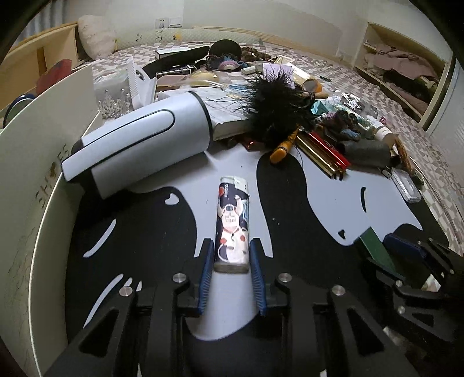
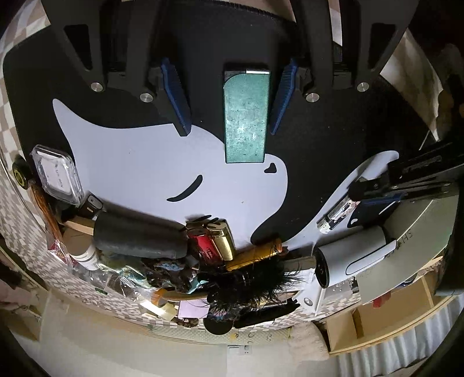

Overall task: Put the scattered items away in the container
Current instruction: 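Grasp the white printed lighter with the left gripper while the right gripper lifts the green case, then lift the printed lighter with the left gripper while the right gripper holds the green case, then carry the printed lighter with the left gripper while the right gripper carries the green case to the box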

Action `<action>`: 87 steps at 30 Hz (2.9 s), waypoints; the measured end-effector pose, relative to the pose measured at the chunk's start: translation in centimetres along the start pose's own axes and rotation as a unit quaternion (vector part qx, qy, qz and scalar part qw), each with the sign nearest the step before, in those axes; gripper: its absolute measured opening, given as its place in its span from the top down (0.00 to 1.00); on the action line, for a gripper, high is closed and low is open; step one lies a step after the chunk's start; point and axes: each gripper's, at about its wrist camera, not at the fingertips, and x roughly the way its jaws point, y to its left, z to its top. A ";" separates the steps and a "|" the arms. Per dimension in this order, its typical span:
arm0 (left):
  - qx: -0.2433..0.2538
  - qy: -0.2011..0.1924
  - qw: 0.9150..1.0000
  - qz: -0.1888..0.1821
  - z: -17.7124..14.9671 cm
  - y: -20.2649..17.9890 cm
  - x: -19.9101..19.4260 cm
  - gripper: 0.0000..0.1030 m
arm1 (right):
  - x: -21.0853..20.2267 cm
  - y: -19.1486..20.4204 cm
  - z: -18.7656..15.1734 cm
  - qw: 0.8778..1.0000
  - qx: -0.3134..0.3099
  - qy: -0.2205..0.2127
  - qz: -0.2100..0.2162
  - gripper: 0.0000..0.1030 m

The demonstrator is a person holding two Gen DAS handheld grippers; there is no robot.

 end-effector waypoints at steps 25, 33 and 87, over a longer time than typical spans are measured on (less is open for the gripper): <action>0.030 -0.020 0.999 0.029 1.5 -1.2 1.9 0.76 | -1.3 2.4 -0.8 1.000 -0.015 0.001 0.010 0.71; 0.019 0.000 1.000 0.008 0.4 -1.2 0.4 0.76 | -1.4 2.4 -0.8 1.000 -0.015 0.000 0.011 0.71; -0.119 -0.221 0.966 0.055 2.6 12.3 -18.2 0.76 | -10.0 10.8 12.2 0.983 -0.011 -0.135 0.125 0.71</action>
